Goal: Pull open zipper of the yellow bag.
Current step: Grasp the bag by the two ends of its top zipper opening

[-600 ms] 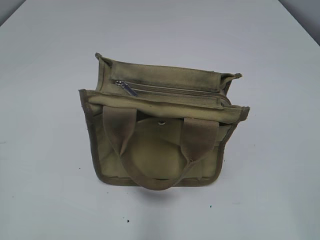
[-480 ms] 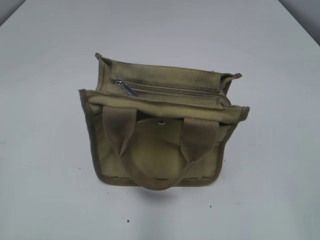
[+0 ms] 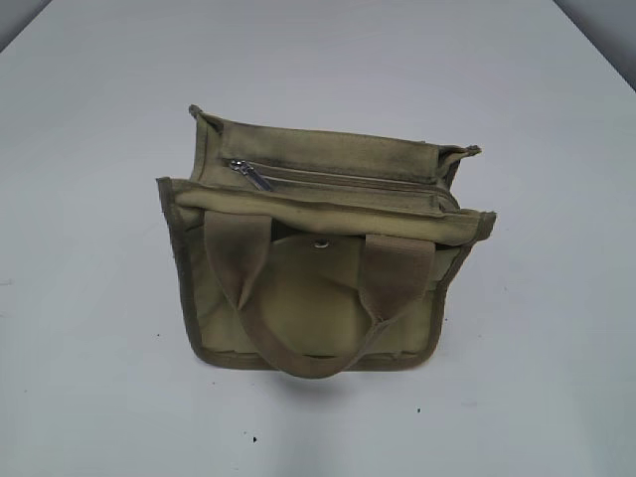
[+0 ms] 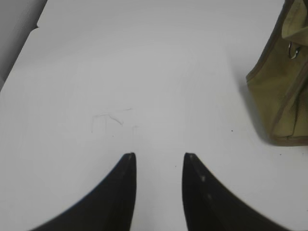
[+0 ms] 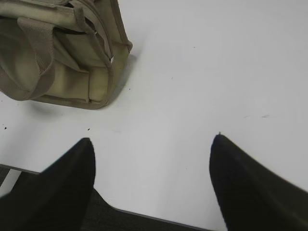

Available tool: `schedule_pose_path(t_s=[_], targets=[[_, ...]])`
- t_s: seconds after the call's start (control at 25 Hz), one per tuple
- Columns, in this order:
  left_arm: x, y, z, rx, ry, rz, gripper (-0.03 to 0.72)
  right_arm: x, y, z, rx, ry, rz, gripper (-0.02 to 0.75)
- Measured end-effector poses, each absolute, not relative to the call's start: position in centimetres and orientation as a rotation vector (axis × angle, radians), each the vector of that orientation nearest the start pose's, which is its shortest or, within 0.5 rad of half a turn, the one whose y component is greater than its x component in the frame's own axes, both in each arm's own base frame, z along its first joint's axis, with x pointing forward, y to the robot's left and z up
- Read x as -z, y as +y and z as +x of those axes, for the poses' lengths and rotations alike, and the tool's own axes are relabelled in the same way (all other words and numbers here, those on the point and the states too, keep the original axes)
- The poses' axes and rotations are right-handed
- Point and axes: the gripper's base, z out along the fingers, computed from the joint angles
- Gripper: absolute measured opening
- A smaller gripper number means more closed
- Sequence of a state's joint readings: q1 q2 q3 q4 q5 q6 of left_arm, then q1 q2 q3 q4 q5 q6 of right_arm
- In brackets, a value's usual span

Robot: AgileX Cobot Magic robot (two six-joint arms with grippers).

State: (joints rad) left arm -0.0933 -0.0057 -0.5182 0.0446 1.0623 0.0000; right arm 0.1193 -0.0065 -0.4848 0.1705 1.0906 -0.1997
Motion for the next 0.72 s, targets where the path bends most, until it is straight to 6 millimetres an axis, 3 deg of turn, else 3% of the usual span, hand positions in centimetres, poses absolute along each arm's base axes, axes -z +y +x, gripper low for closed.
schedule_pose_path(t_s=[0.72], targets=[[-28.22, 0.43, -0.77, 0.006, 2.019, 0.092, 0.239, -27.16, 1.29, -0.77, -0.156, 2.046, -0.339, 0.573]])
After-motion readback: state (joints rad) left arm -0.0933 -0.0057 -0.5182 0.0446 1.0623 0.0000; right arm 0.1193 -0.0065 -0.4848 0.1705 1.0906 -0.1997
